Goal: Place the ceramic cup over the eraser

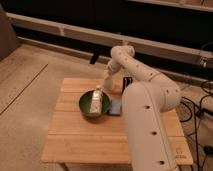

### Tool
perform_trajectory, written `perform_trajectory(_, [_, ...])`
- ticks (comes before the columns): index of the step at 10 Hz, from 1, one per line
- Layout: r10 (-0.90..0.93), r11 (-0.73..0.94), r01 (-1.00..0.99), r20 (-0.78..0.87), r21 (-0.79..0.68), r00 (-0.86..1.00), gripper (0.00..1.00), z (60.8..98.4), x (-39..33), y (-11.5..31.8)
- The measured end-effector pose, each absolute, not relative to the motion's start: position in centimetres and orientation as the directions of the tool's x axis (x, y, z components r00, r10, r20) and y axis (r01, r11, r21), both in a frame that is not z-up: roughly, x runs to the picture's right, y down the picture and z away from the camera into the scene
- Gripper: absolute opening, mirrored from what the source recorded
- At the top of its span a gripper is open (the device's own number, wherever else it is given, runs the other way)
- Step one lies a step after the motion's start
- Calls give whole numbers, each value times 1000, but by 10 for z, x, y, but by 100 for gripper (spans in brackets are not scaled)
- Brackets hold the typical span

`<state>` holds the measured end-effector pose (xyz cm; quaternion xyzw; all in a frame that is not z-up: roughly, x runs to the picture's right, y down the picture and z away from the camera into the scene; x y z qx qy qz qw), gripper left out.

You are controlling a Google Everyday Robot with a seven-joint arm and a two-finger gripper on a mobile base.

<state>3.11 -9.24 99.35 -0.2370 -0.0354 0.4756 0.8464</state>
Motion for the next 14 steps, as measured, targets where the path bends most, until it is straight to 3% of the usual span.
perform_trajectory(2, [818,433,-784,-171,-445,549,2,992,27,-96])
perform_trajectory(3, [815,438,-778,-167,-450,555,0,990,23,-102])
perform_trajectory(7, [780,519,-744,-121,-422,613,0,975,10,-146])
perform_trajectory(14, [731,666,-703,34,-248,681,0,912,0,-262])
